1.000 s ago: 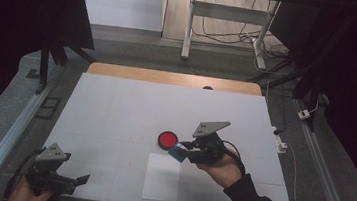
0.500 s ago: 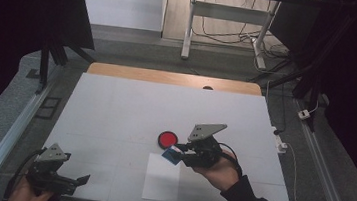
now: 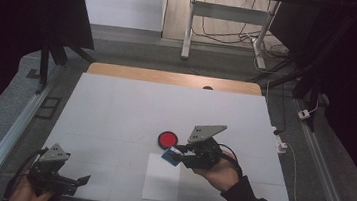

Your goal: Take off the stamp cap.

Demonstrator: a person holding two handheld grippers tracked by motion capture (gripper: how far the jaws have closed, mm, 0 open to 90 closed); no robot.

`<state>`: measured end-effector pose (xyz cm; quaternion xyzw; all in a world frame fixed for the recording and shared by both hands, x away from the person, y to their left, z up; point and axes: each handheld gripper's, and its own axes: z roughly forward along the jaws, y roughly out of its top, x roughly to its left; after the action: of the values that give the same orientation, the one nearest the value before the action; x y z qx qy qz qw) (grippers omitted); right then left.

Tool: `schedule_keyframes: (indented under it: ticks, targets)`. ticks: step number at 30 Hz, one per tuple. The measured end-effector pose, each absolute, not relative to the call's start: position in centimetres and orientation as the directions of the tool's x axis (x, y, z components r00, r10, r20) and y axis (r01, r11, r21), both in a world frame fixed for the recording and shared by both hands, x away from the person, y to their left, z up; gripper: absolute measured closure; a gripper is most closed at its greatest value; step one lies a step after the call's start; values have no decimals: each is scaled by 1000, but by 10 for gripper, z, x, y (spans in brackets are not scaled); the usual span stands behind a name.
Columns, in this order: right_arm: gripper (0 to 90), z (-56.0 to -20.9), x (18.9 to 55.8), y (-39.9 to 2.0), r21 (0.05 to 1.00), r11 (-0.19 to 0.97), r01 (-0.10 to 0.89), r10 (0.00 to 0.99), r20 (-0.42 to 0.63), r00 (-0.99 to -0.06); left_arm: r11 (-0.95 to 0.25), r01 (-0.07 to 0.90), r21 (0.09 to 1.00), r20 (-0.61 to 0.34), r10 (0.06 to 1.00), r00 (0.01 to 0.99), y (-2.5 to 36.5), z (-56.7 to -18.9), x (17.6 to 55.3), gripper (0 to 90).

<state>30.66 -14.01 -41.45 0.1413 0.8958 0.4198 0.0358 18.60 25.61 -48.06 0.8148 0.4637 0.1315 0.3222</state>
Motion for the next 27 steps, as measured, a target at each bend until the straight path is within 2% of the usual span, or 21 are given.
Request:
schedule_keyframes:
  ticks: [12, 20, 27]
  targets:
    - [703, -413, 307, -142, 765, 605, 220, 278, 56, -959, -370, 629, 683, -157, 767, 622, 253, -477, 194, 0]
    - [703, -412, 307, -142, 770, 603, 211, 267, 54, -962, -358, 615, 703, -155, 766, 624, 248, -473, 199, 0]
    - [703, -411, 306, -142, 770, 608, 194, 255, 42, -966, -380, 583, 718, -151, 732, 664, 233, -470, 208, 0]
